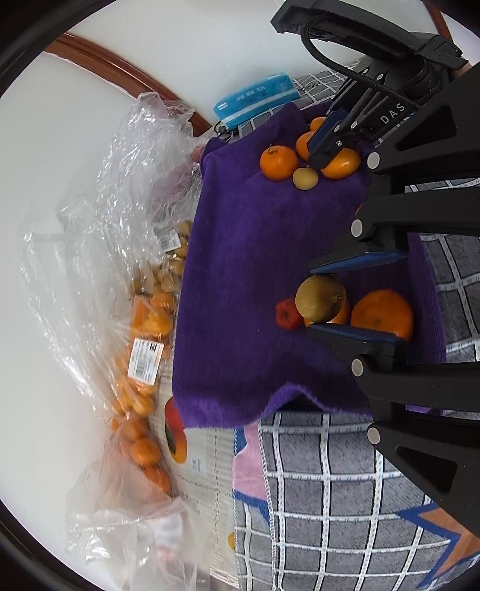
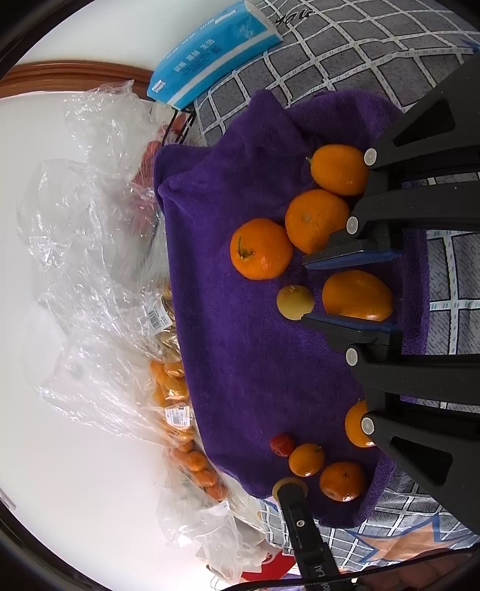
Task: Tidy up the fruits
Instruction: 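Lower both yellow-green fruits onto the towel and open both tools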
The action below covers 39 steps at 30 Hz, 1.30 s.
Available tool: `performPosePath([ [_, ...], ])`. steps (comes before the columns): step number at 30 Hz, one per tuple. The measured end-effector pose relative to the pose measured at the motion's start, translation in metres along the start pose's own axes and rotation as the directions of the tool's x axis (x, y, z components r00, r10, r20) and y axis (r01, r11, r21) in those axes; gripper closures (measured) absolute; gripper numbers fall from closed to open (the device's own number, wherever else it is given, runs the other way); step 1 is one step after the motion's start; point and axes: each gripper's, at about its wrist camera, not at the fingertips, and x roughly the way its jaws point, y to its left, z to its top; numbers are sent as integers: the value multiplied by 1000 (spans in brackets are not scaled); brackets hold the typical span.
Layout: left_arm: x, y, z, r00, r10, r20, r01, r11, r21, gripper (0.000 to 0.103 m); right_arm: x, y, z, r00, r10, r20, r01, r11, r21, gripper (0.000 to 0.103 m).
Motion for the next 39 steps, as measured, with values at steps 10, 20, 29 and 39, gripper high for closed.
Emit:
performPosePath([
  [10, 9, -13, 0, 999, -32, -11, 32, 999, 24, 77, -10, -6, -2, 1000, -12, 5, 12, 1000, 8, 79],
  [20, 16, -27, 2, 999, -39, -3, 39, 998, 47, 77, -15, -11, -5, 1000, -27, 8, 27, 999, 31, 79],
  [29, 34, -25, -1, 999, -29, -42, 30, 999, 29, 77, -21, -21, -6, 998, -55, 9, 55, 997, 47, 78],
  [39, 35, -25, -2, 999, -28, -40, 28, 999, 21, 77, -21, -22, -8, 998, -69, 0, 69, 996, 56, 77],
])
